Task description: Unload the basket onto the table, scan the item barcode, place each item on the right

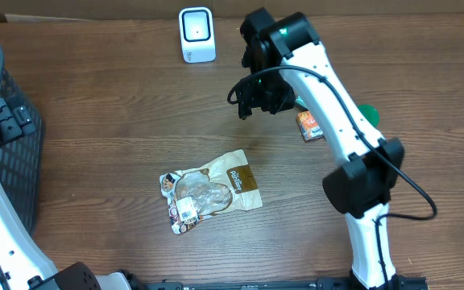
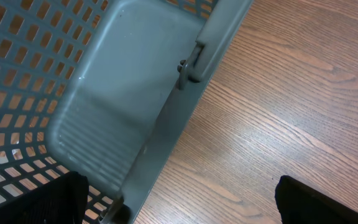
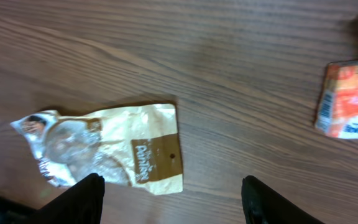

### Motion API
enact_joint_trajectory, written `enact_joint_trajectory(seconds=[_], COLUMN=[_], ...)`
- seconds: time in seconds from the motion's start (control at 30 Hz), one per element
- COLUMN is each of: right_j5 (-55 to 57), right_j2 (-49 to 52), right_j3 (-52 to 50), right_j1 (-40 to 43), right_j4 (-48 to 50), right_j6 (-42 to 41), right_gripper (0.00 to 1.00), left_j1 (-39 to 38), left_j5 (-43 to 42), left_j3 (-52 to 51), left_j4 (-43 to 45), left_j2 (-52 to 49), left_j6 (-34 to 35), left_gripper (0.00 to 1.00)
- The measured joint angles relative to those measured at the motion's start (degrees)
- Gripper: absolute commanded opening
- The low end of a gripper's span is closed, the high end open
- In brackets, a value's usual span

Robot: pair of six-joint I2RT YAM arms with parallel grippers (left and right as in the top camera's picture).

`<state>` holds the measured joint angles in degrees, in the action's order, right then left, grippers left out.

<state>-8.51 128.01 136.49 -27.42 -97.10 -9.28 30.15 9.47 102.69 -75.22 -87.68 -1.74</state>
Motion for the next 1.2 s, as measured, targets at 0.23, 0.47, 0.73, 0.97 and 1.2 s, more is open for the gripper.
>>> enact_joint_trajectory(seconds=[0.23,0.47,0.73,0.97,1.2], right_j5=[1.8,3.1,3.4,3.1,3.0], right_j2=[-13.3,-22.2,-23.8,-27.6,-33.8], right_j3=[0.0,0.1,0.1,0.0,0.0], right_j1=[0.1,3.1,7.8,10.5,12.5], right_j4=[0.0,0.0,-0.1,0.0,0.0], right_j6=[0.3,0.3,0.3,0.3,0.3], right_gripper=[0.75,0.76,0.81,0.90,0.98], left_j1=[0.0,0.0,0.0,0.0,0.0], left_j5=[0.0,1.1,3.3,1.5,-18.3], left_j3=[0.0,0.0,0.0,0.0,0.0], left_j4=[0.0,0.2,0.2,3.5,3.7], left_j2=[0.0,0.0,0.0,0.0,0.0], left_j6=[0.0,-1.7,-4.5,-4.1,1.5], left_gripper=[0.99,1.00,0.99,1.00,1.00])
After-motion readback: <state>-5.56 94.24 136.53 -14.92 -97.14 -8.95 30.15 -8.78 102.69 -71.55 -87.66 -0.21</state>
